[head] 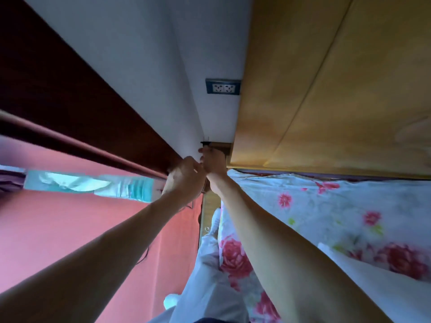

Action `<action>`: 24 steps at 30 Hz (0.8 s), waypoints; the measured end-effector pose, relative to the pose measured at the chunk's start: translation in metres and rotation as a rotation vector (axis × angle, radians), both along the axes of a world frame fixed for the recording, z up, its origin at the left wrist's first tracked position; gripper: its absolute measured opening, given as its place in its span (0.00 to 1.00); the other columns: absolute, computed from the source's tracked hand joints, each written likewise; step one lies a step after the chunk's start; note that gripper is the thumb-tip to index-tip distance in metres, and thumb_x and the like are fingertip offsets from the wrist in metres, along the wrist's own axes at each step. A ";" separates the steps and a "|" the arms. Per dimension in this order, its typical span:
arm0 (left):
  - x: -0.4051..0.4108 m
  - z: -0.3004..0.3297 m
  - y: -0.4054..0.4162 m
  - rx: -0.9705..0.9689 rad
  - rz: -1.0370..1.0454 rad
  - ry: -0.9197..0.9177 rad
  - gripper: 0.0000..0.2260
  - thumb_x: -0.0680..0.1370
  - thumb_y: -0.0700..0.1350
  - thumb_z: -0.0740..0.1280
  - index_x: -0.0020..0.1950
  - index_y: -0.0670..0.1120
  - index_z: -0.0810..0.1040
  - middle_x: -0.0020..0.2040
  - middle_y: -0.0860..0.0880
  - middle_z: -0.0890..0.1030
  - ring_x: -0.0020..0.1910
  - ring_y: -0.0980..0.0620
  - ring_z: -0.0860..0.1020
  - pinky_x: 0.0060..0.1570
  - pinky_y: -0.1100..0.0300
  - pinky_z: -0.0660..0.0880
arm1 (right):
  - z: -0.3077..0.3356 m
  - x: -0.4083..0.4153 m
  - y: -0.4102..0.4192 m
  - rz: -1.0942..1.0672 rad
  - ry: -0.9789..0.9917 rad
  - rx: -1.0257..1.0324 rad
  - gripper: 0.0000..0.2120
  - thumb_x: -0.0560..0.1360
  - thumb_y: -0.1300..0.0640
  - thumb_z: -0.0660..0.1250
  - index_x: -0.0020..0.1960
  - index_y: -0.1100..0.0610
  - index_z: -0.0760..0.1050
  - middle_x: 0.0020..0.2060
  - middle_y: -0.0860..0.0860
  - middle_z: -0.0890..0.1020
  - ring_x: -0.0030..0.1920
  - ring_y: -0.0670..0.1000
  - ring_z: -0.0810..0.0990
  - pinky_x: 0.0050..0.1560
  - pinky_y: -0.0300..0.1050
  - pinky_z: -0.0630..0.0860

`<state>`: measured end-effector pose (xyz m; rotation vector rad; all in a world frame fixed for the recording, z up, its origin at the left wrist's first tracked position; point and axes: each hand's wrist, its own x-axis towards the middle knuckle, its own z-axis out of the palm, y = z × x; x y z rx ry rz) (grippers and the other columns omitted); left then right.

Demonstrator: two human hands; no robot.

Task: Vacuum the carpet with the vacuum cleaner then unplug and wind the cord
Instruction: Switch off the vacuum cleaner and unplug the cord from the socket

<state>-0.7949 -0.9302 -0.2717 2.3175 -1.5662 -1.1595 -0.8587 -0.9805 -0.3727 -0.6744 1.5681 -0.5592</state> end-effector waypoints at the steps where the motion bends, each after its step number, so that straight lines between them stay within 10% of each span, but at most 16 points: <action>1: 0.006 0.002 0.013 0.010 -0.058 0.024 0.07 0.74 0.47 0.60 0.40 0.46 0.75 0.39 0.41 0.82 0.39 0.40 0.82 0.40 0.48 0.80 | 0.014 -0.004 0.015 0.025 0.019 -0.004 0.12 0.82 0.51 0.55 0.50 0.55 0.75 0.42 0.51 0.77 0.40 0.50 0.75 0.44 0.43 0.74; 8: 0.097 0.018 0.129 0.143 -0.458 -0.002 0.06 0.77 0.40 0.63 0.50 0.42 0.79 0.48 0.40 0.83 0.46 0.42 0.81 0.49 0.50 0.78 | 0.070 0.022 0.151 -0.061 -0.011 -0.087 0.15 0.81 0.60 0.59 0.37 0.57 0.75 0.28 0.53 0.75 0.29 0.52 0.76 0.28 0.38 0.72; 16: 0.259 0.028 0.279 0.069 -0.106 0.094 0.09 0.73 0.40 0.67 0.53 0.43 0.78 0.40 0.44 0.82 0.34 0.46 0.80 0.33 0.60 0.76 | 0.168 0.180 0.263 0.582 -0.028 -0.297 0.08 0.81 0.61 0.61 0.49 0.63 0.77 0.35 0.58 0.80 0.36 0.56 0.79 0.41 0.45 0.78; 21: 0.341 0.040 0.372 -0.035 0.228 0.391 0.27 0.70 0.41 0.75 0.68 0.48 0.72 0.58 0.46 0.76 0.47 0.51 0.76 0.40 0.67 0.73 | 0.241 0.314 0.316 0.905 -0.250 -0.267 0.08 0.83 0.61 0.58 0.49 0.62 0.73 0.35 0.58 0.79 0.34 0.55 0.79 0.35 0.43 0.75; 24: 0.374 0.042 0.413 -0.117 0.431 0.461 0.17 0.71 0.39 0.73 0.60 0.45 0.80 0.54 0.49 0.80 0.49 0.53 0.77 0.42 0.74 0.71 | 0.283 0.388 0.346 1.071 -0.374 -0.283 0.08 0.83 0.60 0.58 0.51 0.63 0.73 0.36 0.59 0.80 0.33 0.55 0.81 0.38 0.47 0.78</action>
